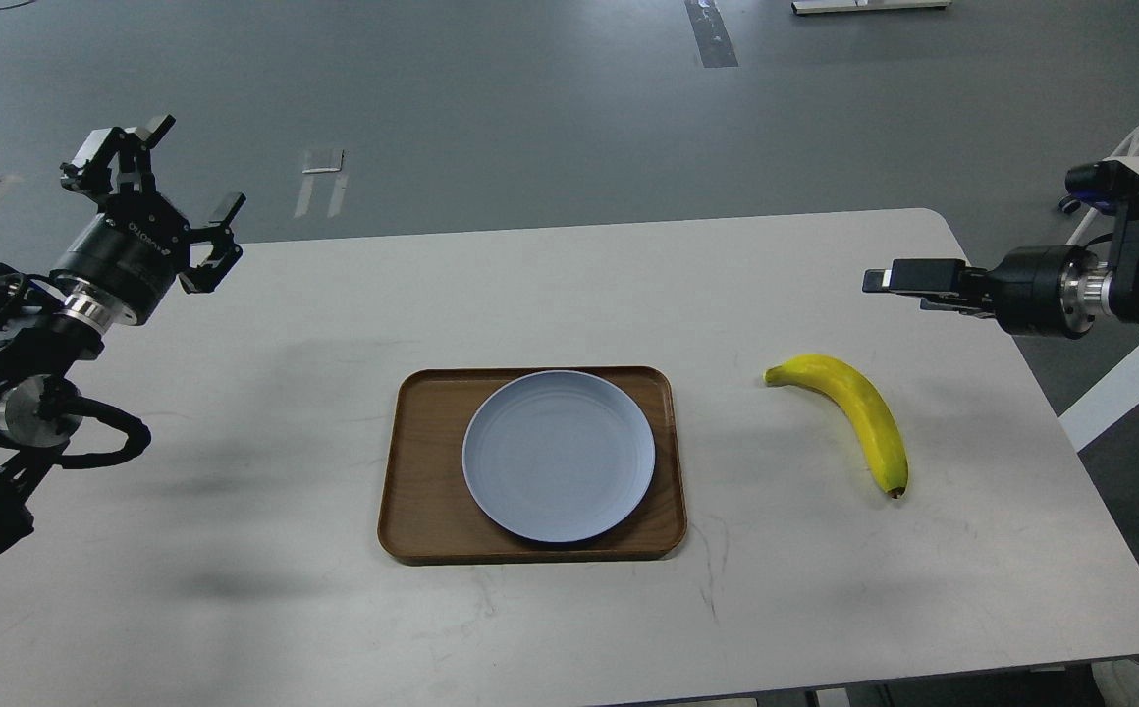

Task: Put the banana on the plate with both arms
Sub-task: 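Reach the right gripper down to the yellow banana and grasp it, then lift the banana and carry it over the plate with the right gripper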

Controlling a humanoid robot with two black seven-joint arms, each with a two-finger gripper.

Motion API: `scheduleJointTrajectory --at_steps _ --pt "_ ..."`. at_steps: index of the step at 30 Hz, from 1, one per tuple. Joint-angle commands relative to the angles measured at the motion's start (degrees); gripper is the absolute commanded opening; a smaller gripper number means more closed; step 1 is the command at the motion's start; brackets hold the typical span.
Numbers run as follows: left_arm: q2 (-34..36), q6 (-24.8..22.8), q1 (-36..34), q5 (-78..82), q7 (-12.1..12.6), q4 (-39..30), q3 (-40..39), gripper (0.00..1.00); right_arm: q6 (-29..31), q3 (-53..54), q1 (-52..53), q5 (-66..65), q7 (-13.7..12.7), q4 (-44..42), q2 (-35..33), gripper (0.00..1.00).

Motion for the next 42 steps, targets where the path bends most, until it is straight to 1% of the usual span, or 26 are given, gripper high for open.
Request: scheduleJointTrajectory --at_steps 1,5,7,11,16,18,19,20,21,22,23,24,25,26,28,29,31,32,36,42 --pt "0.3 0.0 0.0 0.1 0.0 0.0 0.0 0.98 0.0 -6.8 1.8 -4.2 0.0 -0.8 2.2 1.0" --pt "0.3 0.0 0.0 0.0 0.0 0.0 -0.1 0.98 0.0 -12.2 1.5 -7.3 0.0 -2.7 6.2 1.0" --pt "0.3 0.0 0.0 0.0 0.0 0.0 -0.1 0.98 -0.1 -14.5 1.6 -7.4 0.0 -3.1 7.2 1.0" --pt "0.4 0.0 0.0 0.0 0.0 0.0 -0.1 0.98 -0.7 -16.6 1.5 -7.4 0.0 -5.0 8.7 1.0" --pt "0.5 0.0 0.1 0.0 0.0 0.0 -0.1 0.98 -0.7 -16.9 1.0 -7.4 0.0 -5.5 10.8 1.0" --pt "0.6 0.0 0.0 0.0 0.0 0.0 -0.1 0.98 -1.1 -17.0 1.0 -7.4 0.0 -5.9 11.4 0.98" --pt "0.6 0.0 0.0 0.0 0.0 0.0 -0.2 0.98 -1.4 -17.4 0.9 -7.4 0.0 -5.8 11.7 0.92" --pt "0.6 0.0 0.0 0.0 0.0 0.0 -0.2 0.98 -1.7 -17.9 0.7 -7.4 0.0 -5.8 11.9 0.83" --pt "0.6 0.0 0.0 0.0 0.0 0.0 -0.2 0.98 -1.7 -17.9 0.7 -7.4 0.0 -5.8 11.9 0.83" --pt "0.7 0.0 0.1 0.0 0.0 0.0 -0.2 0.98 -2.1 -18.7 0.6 -7.4 0.0 -5.7 12.2 0.7" --pt "0.7 0.0 0.1 0.0 0.0 0.0 -0.2 0.98 -2.7 -19.5 0.6 -7.4 0.0 -5.8 12.6 0.53" --pt "0.8 0.0 0.2 0.0 0.0 0.0 -0.2 0.98 -3.1 -19.8 0.5 -7.4 0.0 -5.8 12.6 0.43" --pt "1.2 0.0 0.2 0.0 0.0 0.0 -0.2 0.98 -3.8 -20.5 0.5 -7.4 0.0 -5.8 12.7 0.27" --pt "1.5 0.0 0.2 0.0 0.0 0.0 -0.2 0.98 -4.3 -21.1 0.5 -7.4 0.0 -5.8 12.6 0.19" --pt "1.6 0.0 0.2 0.0 0.0 -0.2 -0.2 0.98 -4.4 -21.6 0.6 -7.4 0.0 -5.8 12.4 0.15" --pt "1.7 0.0 0.2 0.0 0.0 -0.5 -0.2 0.98 -4.5 -21.6 0.6 -7.4 0.0 -5.7 12.2 0.09" --pt "1.8 0.0 0.2 0.0 0.0 -0.8 -0.2 0.98 -4.6 -21.6 0.9 -7.4 0.0 -5.4 11.9 0.01" --pt "1.8 0.0 0.2 0.0 0.0 -1.0 -0.2 0.98 -4.9 -21.5 1.2 -7.4 0.0 -5.2 11.5 0.0" --pt "1.9 0.0 0.2 0.0 0.0 -1.0 -0.2 0.98 -7.2 -21.7 2.4 -7.4 0.0 -3.4 11.2 0.0" --pt "2.6 0.0 0.1 0.0 0.0 -1.0 -0.2 0.98 -7.5 -21.4 10.5 -7.1 0.0 2.3 11.1 0.0"
